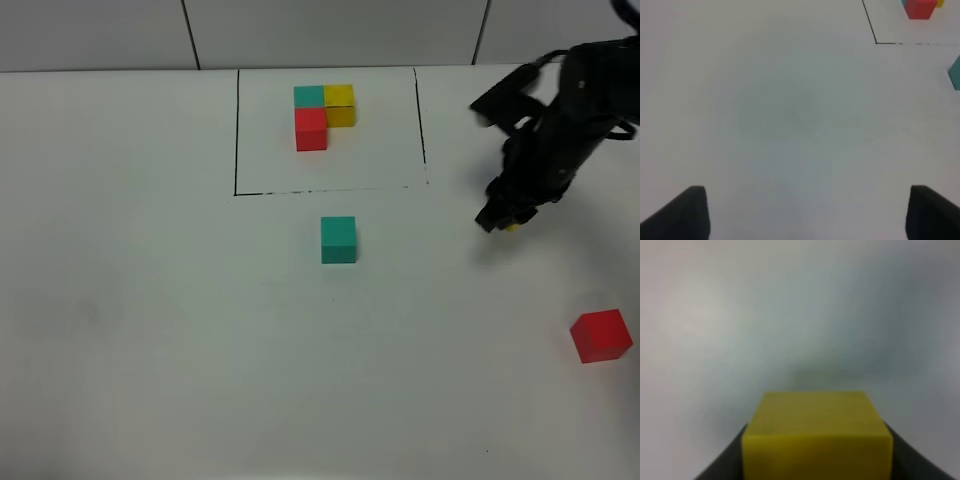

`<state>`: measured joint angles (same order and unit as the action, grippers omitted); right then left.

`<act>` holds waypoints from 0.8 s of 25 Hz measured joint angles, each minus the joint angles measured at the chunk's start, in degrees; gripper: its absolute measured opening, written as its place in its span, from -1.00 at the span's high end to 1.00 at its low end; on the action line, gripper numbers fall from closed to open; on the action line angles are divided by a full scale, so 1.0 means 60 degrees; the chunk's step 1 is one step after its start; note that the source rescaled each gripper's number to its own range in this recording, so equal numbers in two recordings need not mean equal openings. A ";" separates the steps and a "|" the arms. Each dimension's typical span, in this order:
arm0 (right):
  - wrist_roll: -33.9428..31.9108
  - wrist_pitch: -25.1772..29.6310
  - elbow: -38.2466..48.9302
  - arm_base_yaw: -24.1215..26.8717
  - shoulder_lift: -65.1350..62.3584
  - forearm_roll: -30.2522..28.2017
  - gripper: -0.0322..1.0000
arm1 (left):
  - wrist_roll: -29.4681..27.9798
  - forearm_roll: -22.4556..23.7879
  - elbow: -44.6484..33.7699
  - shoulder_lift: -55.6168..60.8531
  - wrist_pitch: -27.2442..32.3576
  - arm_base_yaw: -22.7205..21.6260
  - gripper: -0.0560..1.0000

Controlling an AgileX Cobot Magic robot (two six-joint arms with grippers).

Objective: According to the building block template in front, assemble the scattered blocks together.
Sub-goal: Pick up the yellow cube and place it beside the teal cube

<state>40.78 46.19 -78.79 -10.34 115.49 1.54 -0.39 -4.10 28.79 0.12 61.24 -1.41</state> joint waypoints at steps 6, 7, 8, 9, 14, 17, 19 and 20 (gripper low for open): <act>0.2217 0.1393 -0.0556 -0.1906 0.0159 -0.0595 0.94 | 0.0000 0.0000 0.0000 0.0000 0.0000 0.0000 -0.51; 0.2386 0.1547 -0.0729 -0.2070 0.0285 -0.0634 0.94 | 0.0000 0.0000 0.0000 0.0000 0.0000 0.0000 -0.51; 0.2577 0.1646 -0.0939 -0.2194 0.0429 -0.0664 0.94 | 0.0000 0.0000 0.0000 0.0000 0.0000 0.0000 -0.51; 0.2749 0.1732 -0.1152 -0.2284 0.0591 -0.0664 0.94 | 0.0000 0.0000 0.0000 0.0000 0.0009 0.0000 -0.51; 0.3297 0.1847 -0.2294 -0.2537 0.1332 -0.0365 0.94 | -0.0010 0.0000 0.0000 0.0000 0.0009 0.0000 -0.51; 0.3534 0.2161 -0.3055 -0.2556 0.1875 -0.0175 0.94 | -0.0010 0.0000 0.0000 0.0000 0.0009 0.0000 -0.51; 0.3625 0.2368 -0.3403 -0.2556 0.2223 -0.0149 0.94 | -0.0010 0.0000 0.0000 0.0000 0.0009 0.0000 -0.51; 0.3678 0.2458 -0.3555 -0.2556 0.2368 -0.0149 0.94 | -0.0010 0.0000 0.0000 0.0000 0.0009 0.0000 -0.51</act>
<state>62.85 60.94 -100.12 -25.68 129.70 0.65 -0.45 -4.10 28.79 0.12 61.30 -1.41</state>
